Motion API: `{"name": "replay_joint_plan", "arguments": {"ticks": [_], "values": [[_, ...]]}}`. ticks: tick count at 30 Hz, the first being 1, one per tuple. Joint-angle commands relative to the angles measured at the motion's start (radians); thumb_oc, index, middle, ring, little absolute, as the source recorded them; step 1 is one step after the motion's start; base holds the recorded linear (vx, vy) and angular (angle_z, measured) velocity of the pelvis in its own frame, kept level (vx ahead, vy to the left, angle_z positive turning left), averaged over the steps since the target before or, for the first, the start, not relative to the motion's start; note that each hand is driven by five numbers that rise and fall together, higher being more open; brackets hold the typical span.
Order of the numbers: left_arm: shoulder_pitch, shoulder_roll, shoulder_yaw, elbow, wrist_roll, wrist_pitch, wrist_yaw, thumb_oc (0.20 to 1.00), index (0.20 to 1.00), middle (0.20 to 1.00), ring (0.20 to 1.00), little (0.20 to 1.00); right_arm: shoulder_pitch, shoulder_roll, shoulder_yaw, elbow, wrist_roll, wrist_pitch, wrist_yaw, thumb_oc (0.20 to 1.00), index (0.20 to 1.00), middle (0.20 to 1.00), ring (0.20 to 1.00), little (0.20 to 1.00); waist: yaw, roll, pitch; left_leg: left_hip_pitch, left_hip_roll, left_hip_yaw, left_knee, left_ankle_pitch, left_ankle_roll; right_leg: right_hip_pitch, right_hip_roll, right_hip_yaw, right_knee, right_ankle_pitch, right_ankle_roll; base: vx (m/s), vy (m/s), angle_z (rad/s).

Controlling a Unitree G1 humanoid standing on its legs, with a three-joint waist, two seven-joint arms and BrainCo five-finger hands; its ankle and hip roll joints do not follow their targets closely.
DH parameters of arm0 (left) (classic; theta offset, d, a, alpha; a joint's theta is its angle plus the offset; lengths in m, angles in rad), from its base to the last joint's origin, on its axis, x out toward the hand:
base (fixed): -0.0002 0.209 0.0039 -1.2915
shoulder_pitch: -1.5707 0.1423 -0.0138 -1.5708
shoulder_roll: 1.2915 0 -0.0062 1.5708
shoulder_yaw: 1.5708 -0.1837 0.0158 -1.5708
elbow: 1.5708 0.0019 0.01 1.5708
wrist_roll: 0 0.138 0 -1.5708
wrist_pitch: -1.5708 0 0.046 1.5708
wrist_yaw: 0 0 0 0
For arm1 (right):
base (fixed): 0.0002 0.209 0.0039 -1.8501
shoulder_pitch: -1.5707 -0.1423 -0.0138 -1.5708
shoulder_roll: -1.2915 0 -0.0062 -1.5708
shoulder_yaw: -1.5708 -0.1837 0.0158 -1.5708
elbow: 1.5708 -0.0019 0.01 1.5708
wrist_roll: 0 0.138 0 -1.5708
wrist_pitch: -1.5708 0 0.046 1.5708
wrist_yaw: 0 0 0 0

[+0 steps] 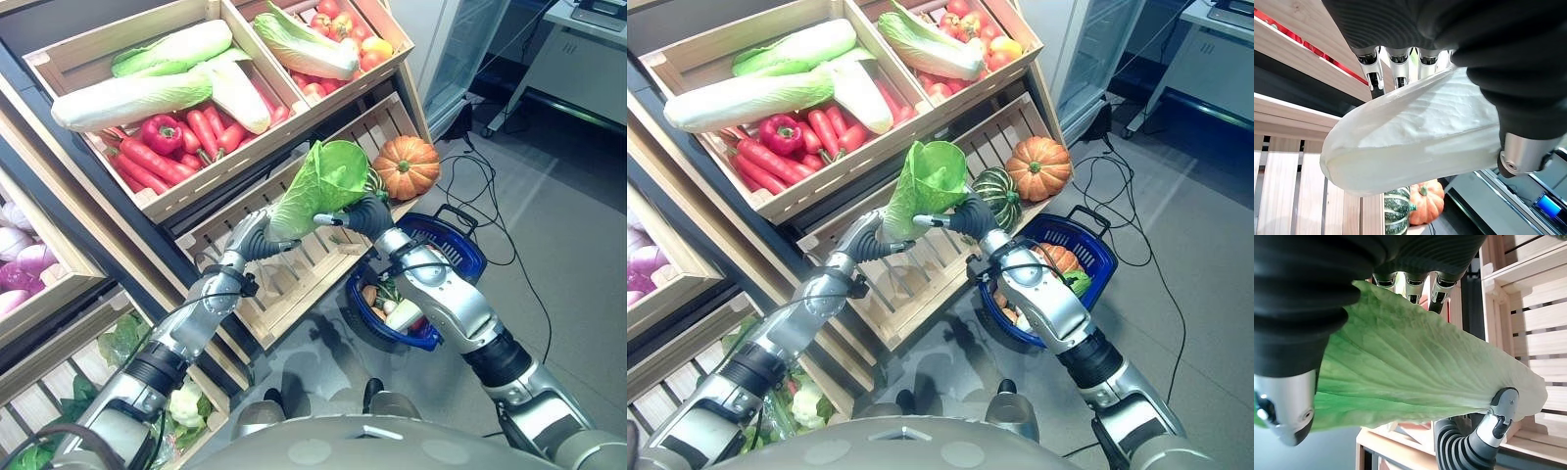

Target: Pick up fruits and vegetables into the basket

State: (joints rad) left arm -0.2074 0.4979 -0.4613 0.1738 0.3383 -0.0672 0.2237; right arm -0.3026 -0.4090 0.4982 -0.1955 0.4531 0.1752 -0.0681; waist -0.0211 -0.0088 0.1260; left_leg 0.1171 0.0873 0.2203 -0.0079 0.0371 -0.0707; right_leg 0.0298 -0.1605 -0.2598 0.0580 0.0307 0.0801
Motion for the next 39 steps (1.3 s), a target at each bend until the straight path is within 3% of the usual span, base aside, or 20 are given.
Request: {"name": "replay_joint_plan", "arguments": {"ticks": [1, 9, 15, 16, 17, 24, 31, 32, 33, 34, 39], "values": [[-0.146, -0.006, -0.060, -0.031, 0.050, -0.023, 0.070, 0.200, 0.200, 0.200, 0.200, 0.200, -0.087, 0.063, 0.054, 0.000, 0.042, -0.041, -0.016, 1.000, 1.000, 1.000, 1.000, 1.000, 0.011, -0.043, -0.028, 0.007, -0.017, 0.038, 0.076, -0.169, 0.023, 0.023, -0.065, 0.013, -0.035, -0.005, 0.101, 0.00, 0.000, 0.00], [-0.208, -0.043, -0.127, -0.038, 0.117, -0.001, 0.101, 0.200, 0.200, 0.200, 0.200, 0.200, -0.105, 0.096, 0.092, 0.048, 0.059, -0.061, -0.011, 1.000, 1.000, 1.000, 1.000, 1.000, 0.008, -0.046, -0.031, 0.012, -0.017, 0.041, 0.073, -0.177, 0.027, 0.025, -0.074, 0.005, -0.033, -0.004, 0.104, 0.00, 0.000, 0.00], [-0.245, -0.053, -0.173, -0.042, 0.213, 0.022, 0.114, 0.200, 0.200, 0.200, 0.200, 0.200, -0.122, 0.102, 0.129, 0.071, -0.014, -0.043, 0.035, 1.000, 1.000, 1.000, 1.000, 1.000, 0.004, -0.048, -0.035, 0.014, -0.019, 0.044, 0.071, -0.181, 0.029, 0.026, -0.075, 0.007, -0.035, -0.004, 0.109, 0.00, 0.000, 0.00], [-0.254, -0.052, -0.182, -0.041, 0.226, 0.027, 0.112, 0.200, 0.200, 0.200, 0.200, 0.200, -0.129, 0.097, 0.139, 0.077, -0.042, -0.037, 0.047, 0.520, 0.520, 0.520, 0.520, 0.520, 0.003, -0.048, -0.037, 0.015, -0.020, 0.044, 0.070, -0.181, 0.029, 0.026, -0.075, 0.008, -0.036, -0.004, 0.110, 0.00, 0.000, 0.00], [-0.261, -0.052, -0.191, -0.039, 0.236, 0.032, 0.113, 0.200, 0.200, 0.200, 0.200, 0.200, -0.139, 0.093, 0.148, 0.085, -0.043, -0.036, 0.047, 0.200, 0.200, 0.200, 0.200, 0.200, 0.002, -0.049, -0.038, 0.015, -0.019, 0.045, 0.070, -0.182, 0.030, 0.026, -0.075, 0.009, -0.037, -0.004, 0.111, 0.00, 0.000, 0.00], [-0.297, -0.051, -0.233, -0.037, 0.312, 0.064, 0.104, 0.200, 0.200, 0.200, 0.200, 0.200, -0.171, 0.092, 0.174, 0.112, -0.053, -0.080, 0.053, 0.200, 0.200, 0.200, 0.200, 0.200, 0.001, -0.049, -0.034, 0.013, -0.018, 0.044, 0.066, -0.183, 0.032, 0.022, -0.075, 0.011, -0.041, -0.002, 0.112, -0.03, -0.004, 0.00], [-0.301, -0.061, -0.262, -0.021, 0.328, 0.069, 0.076, 0.200, 0.200, 0.200, 0.200, 0.200, -0.191, 0.098, 0.183, 0.095, -0.081, -0.079, 0.058, 0.200, 0.200, 0.200, 0.200, 0.200, -0.002, -0.047, -0.032, 0.019, -0.019, 0.047, 0.056, -0.180, 0.034, 0.022, -0.073, 0.013, -0.045, 0.002, 0.114, -0.02, -0.001, 0.00], [-0.295, -0.062, -0.267, -0.017, 0.288, 0.078, 0.062, 0.526, 0.526, 0.526, 0.526, 0.526, -0.196, 0.097, 0.181, 0.088, -0.076, -0.080, 0.053, 0.200, 0.200, 0.200, 0.200, 0.200, -0.002, -0.046, -0.031, 0.020, -0.016, 0.049, 0.055, -0.179, 0.033, 0.021, -0.073, 0.013, -0.044, 0.001, 0.114, -0.03, -0.007, -0.01], [-0.290, -0.063, -0.266, -0.015, 0.275, 0.080, 0.058, 0.674, 0.674, 0.674, 0.674, 0.674, -0.197, 0.097, 0.179, 0.086, -0.071, -0.080, 0.053, 0.200, 0.200, 0.200, 0.200, 0.200, -0.002, -0.045, -0.030, 0.020, -0.016, 0.049, 0.055, -0.178, 0.032, 0.021, -0.072, 0.013, -0.044, 0.000, 0.114, -0.03, -0.009, -0.01], [-0.284, -0.065, -0.264, -0.010, 0.253, 0.082, 0.054, 1.000, 1.000, 1.000, 1.000, 1.000, -0.198, 0.099, 0.176, 0.081, -0.061, -0.079, 0.048, 0.200, 0.200, 0.200, 0.200, 0.200, -0.001, -0.045, -0.030, 0.020, -0.015, 0.048, 0.054, -0.178, 0.032, 0.022, -0.070, 0.013, -0.045, -0.002, 0.114, 0.00, 0.000, 0.00], [-0.245, -0.075, -0.248, 0.002, 0.154, 0.075, 0.015, 1.000, 1.000, 1.000, 1.000, 1.000, -0.193, 0.104, 0.146, 0.061, -0.011, -0.084, 0.022, 0.200, 0.200, 0.200, 0.200, 0.200, 0.003, -0.044, -0.026, 0.021, -0.012, 0.048, 0.051, -0.175, 0.031, 0.023, -0.068, 0.013, -0.045, -0.003, 0.111, 0.00, 0.000, 0.00]]}}
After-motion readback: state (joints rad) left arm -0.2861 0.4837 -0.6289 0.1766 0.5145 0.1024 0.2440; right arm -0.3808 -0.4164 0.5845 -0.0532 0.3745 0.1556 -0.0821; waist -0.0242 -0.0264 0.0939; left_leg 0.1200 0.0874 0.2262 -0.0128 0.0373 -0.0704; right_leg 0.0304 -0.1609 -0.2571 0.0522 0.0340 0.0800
